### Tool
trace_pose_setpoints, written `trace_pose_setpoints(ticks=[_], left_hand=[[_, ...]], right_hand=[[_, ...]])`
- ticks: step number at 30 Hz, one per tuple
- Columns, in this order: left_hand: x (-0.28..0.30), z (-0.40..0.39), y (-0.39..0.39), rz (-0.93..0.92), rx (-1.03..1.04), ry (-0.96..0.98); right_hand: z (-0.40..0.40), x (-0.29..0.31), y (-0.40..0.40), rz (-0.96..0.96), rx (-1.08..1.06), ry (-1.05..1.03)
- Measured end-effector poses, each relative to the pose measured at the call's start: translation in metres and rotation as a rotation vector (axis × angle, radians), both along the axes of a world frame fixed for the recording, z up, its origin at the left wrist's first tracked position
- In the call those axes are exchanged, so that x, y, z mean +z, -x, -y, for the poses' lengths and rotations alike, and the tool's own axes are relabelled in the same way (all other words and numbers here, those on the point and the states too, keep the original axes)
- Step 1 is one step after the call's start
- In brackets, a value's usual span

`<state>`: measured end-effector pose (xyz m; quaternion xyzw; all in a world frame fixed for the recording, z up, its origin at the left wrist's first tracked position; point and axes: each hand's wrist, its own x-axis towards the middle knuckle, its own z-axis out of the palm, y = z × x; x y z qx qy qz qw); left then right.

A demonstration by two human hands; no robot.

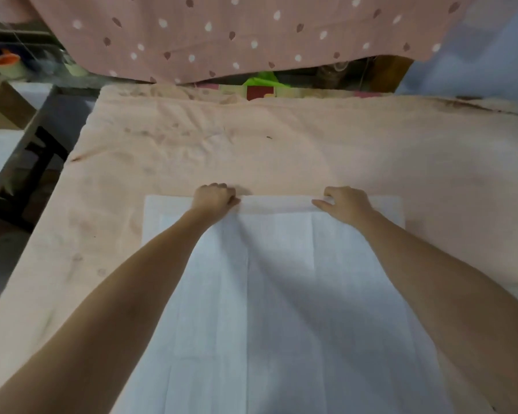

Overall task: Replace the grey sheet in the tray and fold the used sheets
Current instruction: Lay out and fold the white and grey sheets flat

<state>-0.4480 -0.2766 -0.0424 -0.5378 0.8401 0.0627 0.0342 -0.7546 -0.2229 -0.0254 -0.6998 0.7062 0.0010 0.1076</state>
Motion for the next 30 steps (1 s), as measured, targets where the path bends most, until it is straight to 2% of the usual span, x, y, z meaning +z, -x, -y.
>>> trace_pose_setpoints(ticks=[4,7,10,12,16,25,30], left_hand=[[-0.021,0.001,-0.002,-0.096,0.012,0.029],[-0.024,-0.015,0.003,-0.289,0.143,0.14],[-0.027,-0.061,0.008,-0.281,0.266,0.134],[-0.034,-0.102,0.01,-0.242,0.263,0.052],[-0.058,-0.154,0.009,-0.19,0.308,-0.126],[-0.072,-0.129,0.002,-0.104,0.313,-0.086],[-0.073,-0.116,0.0,-0.115,0.322,-0.081]], right_hand=[[0.005,-0.03,-0.001,-0.046,-0.027,0.047],[-0.008,-0.046,-0.006,-0.101,-0.097,0.191],[-0.042,-0.059,-0.026,0.058,-0.198,0.347],[-0.074,-0.069,-0.045,0.111,-0.168,0.384],[-0.121,-0.085,-0.069,0.092,-0.145,0.265],[-0.101,-0.084,-0.075,0.042,-0.186,0.2],[-0.088,-0.085,-0.078,0.019,-0.179,0.177]])
